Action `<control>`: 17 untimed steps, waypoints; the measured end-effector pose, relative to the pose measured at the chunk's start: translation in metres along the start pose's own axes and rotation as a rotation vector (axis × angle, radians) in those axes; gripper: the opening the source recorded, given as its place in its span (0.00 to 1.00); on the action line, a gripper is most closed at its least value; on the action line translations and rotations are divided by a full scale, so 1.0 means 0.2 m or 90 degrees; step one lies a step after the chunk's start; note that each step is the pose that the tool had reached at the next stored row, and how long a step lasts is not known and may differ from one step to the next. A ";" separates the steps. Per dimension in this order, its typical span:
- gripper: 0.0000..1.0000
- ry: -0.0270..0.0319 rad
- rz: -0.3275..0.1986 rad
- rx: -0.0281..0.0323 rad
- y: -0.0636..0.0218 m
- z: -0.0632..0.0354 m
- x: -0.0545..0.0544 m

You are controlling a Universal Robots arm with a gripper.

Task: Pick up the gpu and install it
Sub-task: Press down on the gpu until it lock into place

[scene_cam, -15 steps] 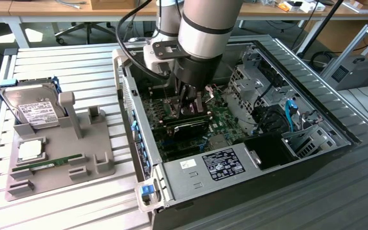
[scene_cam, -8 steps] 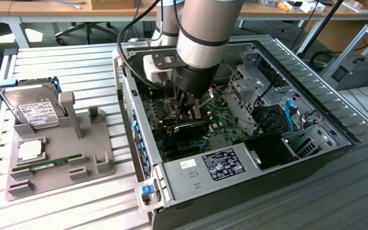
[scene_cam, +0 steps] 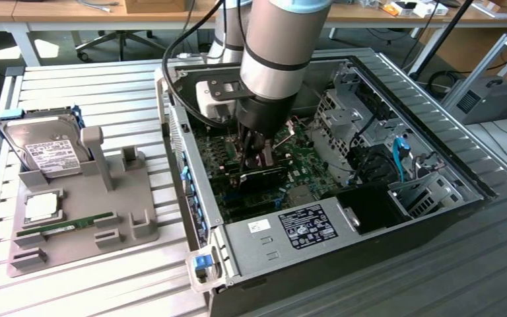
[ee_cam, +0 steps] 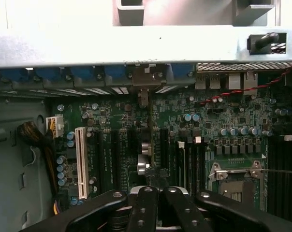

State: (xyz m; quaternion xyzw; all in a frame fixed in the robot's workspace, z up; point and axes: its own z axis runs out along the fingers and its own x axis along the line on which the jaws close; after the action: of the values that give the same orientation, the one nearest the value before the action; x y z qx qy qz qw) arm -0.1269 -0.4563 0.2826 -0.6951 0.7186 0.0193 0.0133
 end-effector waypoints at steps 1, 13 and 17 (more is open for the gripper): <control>0.11 0.0002 0.000 -0.0001 0.000 0.024 0.00; 0.11 0.0002 0.000 -0.0001 0.000 0.041 0.00; 0.11 0.0003 0.000 -0.0001 0.000 0.046 0.00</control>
State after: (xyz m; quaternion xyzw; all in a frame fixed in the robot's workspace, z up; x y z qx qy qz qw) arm -0.1269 -0.4564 0.2733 -0.6951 0.7185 0.0192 0.0131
